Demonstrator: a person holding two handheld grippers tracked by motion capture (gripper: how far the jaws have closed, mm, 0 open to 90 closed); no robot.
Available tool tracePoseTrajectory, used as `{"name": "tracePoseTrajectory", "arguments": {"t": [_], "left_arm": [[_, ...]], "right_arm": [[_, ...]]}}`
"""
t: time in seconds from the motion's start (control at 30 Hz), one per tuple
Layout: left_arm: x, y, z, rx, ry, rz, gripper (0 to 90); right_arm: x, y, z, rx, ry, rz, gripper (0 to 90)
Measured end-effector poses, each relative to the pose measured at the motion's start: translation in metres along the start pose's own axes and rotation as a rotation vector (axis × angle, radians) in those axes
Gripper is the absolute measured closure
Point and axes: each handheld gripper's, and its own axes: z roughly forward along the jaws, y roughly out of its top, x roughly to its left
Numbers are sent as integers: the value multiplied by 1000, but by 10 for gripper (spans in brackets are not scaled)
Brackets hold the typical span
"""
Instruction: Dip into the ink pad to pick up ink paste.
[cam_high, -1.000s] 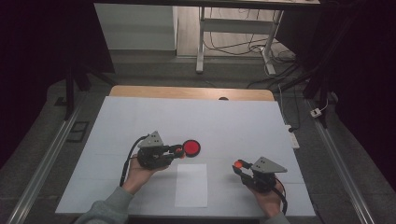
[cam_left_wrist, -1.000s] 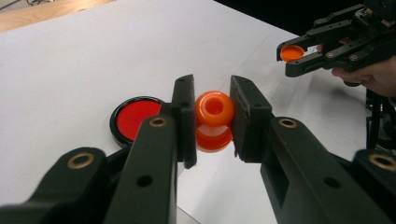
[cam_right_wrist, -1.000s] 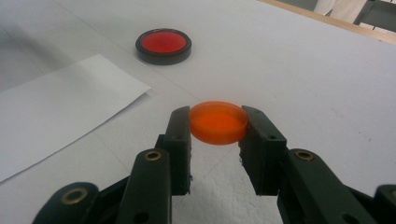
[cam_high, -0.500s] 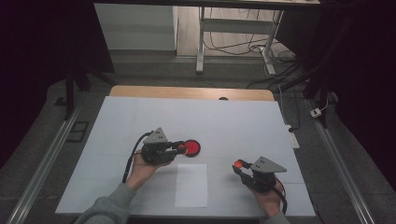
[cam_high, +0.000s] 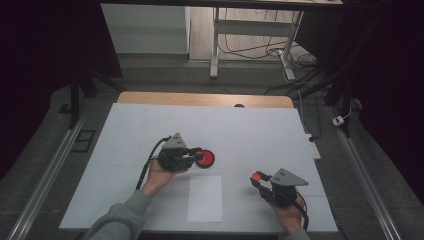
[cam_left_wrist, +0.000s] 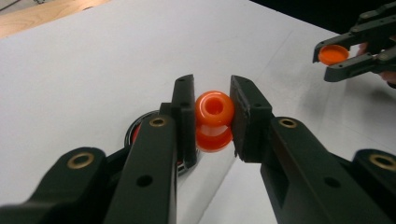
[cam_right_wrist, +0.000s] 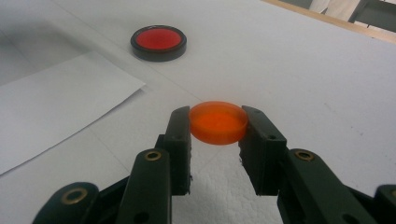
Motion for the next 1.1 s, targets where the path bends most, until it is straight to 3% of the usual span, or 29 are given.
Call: {"name": "tracePoseTrajectory", "arguments": {"t": [0.4,1.1], "left_arm": [[11,0,22,40,21,8,726],[21,-8,45,78,38,1,726]], "right_arm": [[-1,-2,0,10,-6,4,645],[-1,-2,1,16,-6,4,645]]}}
